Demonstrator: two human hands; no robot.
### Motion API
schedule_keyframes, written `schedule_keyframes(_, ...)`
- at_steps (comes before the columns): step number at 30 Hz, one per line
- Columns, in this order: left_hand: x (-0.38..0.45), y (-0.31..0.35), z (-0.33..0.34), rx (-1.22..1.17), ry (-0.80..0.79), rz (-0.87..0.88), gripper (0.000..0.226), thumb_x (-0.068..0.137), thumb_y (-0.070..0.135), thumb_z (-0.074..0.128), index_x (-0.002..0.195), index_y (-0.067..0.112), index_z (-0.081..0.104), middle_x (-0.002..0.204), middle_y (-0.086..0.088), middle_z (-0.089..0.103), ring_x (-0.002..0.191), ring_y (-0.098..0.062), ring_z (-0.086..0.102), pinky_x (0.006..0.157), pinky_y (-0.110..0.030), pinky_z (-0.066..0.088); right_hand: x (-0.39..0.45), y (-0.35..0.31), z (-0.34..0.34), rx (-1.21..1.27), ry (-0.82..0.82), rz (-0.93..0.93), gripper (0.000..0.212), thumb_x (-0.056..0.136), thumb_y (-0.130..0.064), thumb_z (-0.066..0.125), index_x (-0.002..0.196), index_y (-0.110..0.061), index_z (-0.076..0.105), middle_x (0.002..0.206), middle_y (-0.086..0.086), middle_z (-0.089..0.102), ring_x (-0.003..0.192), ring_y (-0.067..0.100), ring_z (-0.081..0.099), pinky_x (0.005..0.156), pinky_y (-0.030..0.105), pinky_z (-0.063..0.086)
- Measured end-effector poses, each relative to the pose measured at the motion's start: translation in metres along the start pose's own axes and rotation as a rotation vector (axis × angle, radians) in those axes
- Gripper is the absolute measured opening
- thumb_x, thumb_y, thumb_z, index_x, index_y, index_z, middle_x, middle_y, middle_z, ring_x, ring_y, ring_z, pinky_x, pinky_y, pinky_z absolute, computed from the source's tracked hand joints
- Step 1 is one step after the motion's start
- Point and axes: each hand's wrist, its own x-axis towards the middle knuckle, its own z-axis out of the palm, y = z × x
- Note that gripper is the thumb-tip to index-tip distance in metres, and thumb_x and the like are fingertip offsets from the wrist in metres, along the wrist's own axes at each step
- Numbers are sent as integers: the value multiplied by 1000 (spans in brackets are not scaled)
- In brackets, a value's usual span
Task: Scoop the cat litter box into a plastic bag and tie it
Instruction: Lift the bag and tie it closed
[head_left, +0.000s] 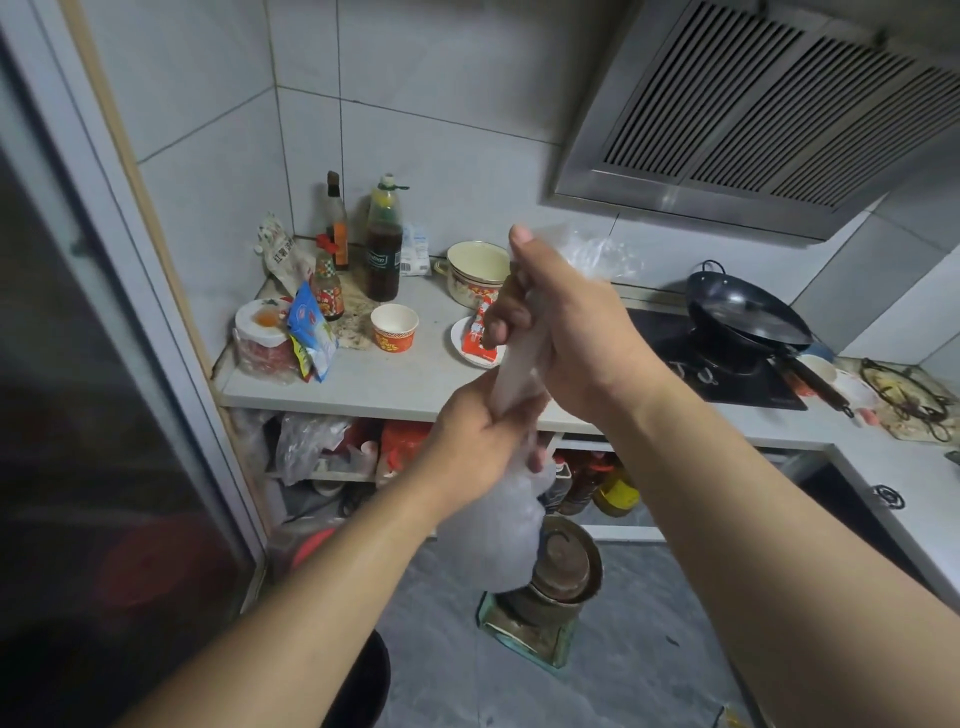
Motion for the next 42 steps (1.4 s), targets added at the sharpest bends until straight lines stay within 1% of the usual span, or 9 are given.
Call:
schedule_keyframes(4, -3, -7, 3, -36, -12, -87, 24, 103, 33, 55, 81, 36, 62, 53, 4, 35, 47, -15, 33, 49, -33, 30, -2, 0, -12, 39, 37, 43, 40, 102, -38, 52, 70, -15, 42, 61, 6, 36, 53, 22, 46, 54, 30, 47)
schedule_keyframes(9, -4, -7, 9, 199, -7, -44, 32, 103, 39, 51, 71, 39, 55, 55, 15, 44, 55, -5, 39, 60, -30, 34, 1, 6, -23, 1, 151, 36, 42, 102, -40, 51, 69, -21, 34, 57, 0, 18, 49, 16, 14, 46, 26, 19)
schedule_keyframes(20, 7, -13, 18, 276, -26, -8, 51, 101, 14, 45, 54, 33, 47, 49, 13, 40, 52, -6, 33, 55, -29, 29, 6, 24, -35, 175, 388, 24, 44, 97, -27, 57, 61, -25, 31, 50, -5, 20, 43, 12, 12, 48, 26, 8)
schedule_keyframes(26, 19, -19, 11, 236, 3, -136, 50, 102, 26, 49, 53, 28, 42, 53, 9, 36, 52, -11, 32, 57, -37, 27, 9, 13, -48, 148, 314, 74, 25, 91, -37, 64, 89, -12, 60, 68, 1, 57, 68, 19, 54, 65, 30, 41)
schedule_keyframes(29, 23, -21, 4, 319, -20, -196, 38, 98, 30, 53, 63, 16, 51, 63, -2, 48, 60, -15, 44, 63, -35, 36, 10, 5, -71, -390, 484, -43, 101, 67, -56, 79, 148, -14, 37, 143, 9, 52, 131, 25, 50, 105, 41, 41)
schedule_keyframes(33, 40, -21, -5, 574, -97, -175, 18, 83, 27, 64, 72, 14, 59, 68, -1, 60, 67, -16, 54, 64, -37, 46, 3, 17, -82, -1639, -13, -788, 82, 71, -26, 67, 147, -5, 43, 151, 18, 43, 145, 35, 31, 119, 48, 20)
schedule_keyframes(36, 48, -11, -3, 768, -169, -103, 9, 90, 6, 56, 90, 10, 64, 93, -10, 68, 90, -27, 65, 71, -39, 50, 1, 47, -75, -1892, -389, -529, 82, 70, -23, 51, 148, -3, 40, 139, 18, 57, 144, 36, 35, 123, 52, 11)
schedule_keyframes(39, 49, -5, -8, 641, -124, -175, 24, 84, 1, 57, 69, 19, 59, 70, -3, 67, 75, -28, 67, 61, -31, 50, 3, 47, -72, -1976, -364, -187, 58, 83, -26, 46, 139, -11, 41, 111, 17, 66, 112, 39, 60, 89, 42, 44)
schedule_keyframes(42, 49, -11, -15, 371, -194, -240, 8, 86, 1, 66, 91, 8, 63, 76, -16, 72, 68, -30, 74, 70, -40, 59, 10, 29, -71, -1960, -300, -206, 26, 93, -27, 47, 114, -15, 54, 101, 14, 64, 89, 37, 61, 66, 36, 38)
